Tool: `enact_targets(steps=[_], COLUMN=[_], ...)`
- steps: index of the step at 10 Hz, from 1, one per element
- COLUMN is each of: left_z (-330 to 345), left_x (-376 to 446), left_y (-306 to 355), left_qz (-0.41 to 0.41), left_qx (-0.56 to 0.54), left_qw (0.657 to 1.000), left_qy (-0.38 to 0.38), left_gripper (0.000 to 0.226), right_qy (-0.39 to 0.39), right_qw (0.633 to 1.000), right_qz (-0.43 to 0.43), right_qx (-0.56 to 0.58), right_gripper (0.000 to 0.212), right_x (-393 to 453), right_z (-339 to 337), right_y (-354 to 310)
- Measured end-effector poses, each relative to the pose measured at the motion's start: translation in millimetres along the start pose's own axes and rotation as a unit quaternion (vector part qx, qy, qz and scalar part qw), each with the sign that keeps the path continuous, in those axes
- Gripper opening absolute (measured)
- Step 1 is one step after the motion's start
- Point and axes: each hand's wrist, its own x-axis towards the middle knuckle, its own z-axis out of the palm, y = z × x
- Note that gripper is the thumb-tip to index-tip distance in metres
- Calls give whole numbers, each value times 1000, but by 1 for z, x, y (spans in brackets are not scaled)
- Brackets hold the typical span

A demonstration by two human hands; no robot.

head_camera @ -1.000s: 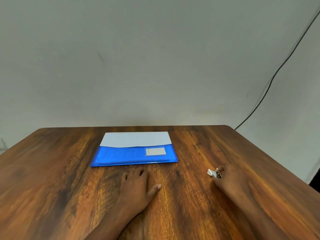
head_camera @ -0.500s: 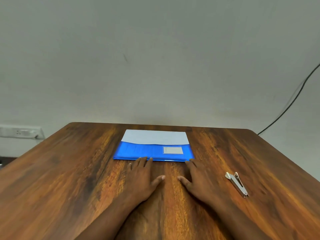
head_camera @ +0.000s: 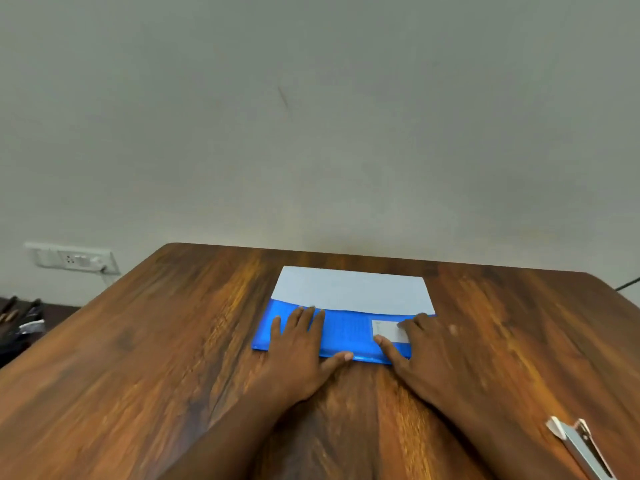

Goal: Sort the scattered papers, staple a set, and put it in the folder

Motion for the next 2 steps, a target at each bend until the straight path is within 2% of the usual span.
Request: enact_targets(steps=[1,2], left_z=[1,-6], left_x=[0,-10], left_y=[1,8], left_qz=[-1,1], left_qx=[-24,-45], left_qw=[999,998], left_qy=[-35,-49], left_gripper=[101,106], right_qy=[-27,-66], right_qw=[1000,998], right_qz=[0,11], right_qx=[-14,6], right_gripper=[65,75], right_x=[4,-8], right_z=[5,0], right_y=[-11,-27])
